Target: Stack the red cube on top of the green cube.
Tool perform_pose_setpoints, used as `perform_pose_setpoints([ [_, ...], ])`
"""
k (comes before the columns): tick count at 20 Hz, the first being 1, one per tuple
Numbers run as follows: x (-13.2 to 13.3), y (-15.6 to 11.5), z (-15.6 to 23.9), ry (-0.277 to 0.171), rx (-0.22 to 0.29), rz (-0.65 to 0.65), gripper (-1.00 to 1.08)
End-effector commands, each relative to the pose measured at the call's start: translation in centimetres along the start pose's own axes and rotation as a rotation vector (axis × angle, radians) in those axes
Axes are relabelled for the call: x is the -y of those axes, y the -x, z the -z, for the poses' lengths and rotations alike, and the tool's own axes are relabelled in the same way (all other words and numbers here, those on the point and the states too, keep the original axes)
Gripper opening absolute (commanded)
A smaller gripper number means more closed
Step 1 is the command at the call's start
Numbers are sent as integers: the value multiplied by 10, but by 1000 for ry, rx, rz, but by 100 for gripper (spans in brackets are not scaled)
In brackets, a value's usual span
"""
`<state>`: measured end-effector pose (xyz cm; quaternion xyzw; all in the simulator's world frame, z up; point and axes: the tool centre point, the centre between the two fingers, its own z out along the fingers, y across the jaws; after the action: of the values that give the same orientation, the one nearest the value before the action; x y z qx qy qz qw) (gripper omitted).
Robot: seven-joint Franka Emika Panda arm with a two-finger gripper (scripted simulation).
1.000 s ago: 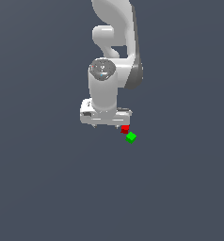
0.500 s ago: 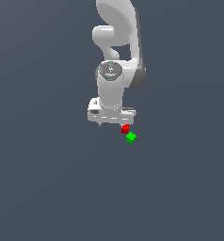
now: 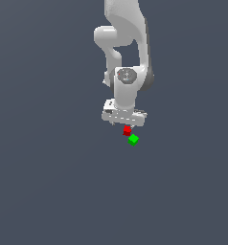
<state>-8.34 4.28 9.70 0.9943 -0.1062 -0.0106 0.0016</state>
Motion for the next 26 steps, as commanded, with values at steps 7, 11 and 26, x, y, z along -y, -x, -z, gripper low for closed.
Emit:
perform_pose_setpoints([
  [7, 25, 23, -24, -6, -18, -61, 100],
  [11, 30, 26, -28, -7, -21, -72, 100],
  [26, 29, 25, -46, -6, -21, -70, 100],
])
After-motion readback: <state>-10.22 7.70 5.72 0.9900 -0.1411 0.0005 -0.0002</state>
